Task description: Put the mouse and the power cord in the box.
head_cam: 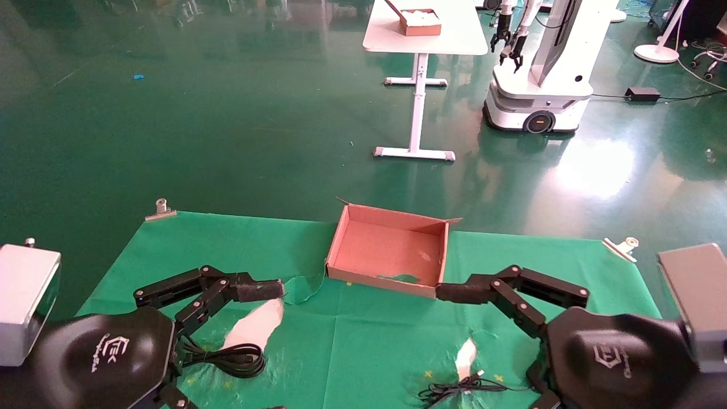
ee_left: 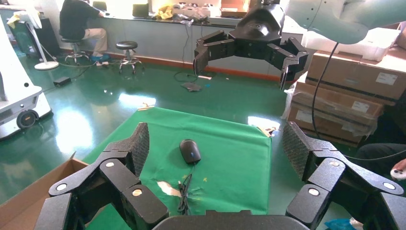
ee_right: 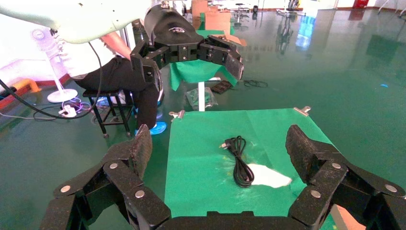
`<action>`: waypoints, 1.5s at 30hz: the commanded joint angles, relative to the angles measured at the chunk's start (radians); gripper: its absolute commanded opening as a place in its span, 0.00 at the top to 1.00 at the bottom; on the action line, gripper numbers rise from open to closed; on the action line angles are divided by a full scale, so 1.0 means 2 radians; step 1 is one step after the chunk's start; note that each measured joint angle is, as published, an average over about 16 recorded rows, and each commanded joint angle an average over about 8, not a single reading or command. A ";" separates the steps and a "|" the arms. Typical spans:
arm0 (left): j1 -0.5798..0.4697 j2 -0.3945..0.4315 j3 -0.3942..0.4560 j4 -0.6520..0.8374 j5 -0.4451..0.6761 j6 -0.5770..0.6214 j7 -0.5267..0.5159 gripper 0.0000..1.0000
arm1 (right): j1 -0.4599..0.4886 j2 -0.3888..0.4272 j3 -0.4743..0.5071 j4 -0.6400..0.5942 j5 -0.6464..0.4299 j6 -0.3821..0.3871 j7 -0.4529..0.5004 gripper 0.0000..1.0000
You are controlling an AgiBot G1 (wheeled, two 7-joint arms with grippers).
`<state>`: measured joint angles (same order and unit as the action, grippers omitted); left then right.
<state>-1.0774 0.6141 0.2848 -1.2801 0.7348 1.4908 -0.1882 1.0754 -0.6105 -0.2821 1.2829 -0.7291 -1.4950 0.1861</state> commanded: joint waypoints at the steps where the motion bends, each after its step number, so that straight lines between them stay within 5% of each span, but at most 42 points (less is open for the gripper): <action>1: 0.000 0.000 0.000 0.000 0.000 0.000 0.000 0.00 | 0.000 0.000 0.000 0.000 0.000 0.000 0.000 0.00; 37: 0.000 -0.001 0.000 0.000 0.001 0.000 0.000 0.00 | -0.002 0.002 -0.003 0.001 -0.008 0.000 -0.002 0.00; 41: -0.004 -0.009 0.013 -0.005 0.043 -0.003 0.002 0.00 | -0.004 0.012 -0.019 0.011 -0.063 0.006 -0.013 0.00; 45: -0.027 -0.016 0.050 -0.019 0.155 -0.015 -0.006 0.00 | 0.008 0.018 -0.045 0.026 -0.156 0.022 -0.023 0.00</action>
<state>-1.1588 0.6081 0.4028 -1.3131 1.0873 1.4579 -0.2252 1.1007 -0.5917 -0.3721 1.3236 -1.0287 -1.4488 0.1556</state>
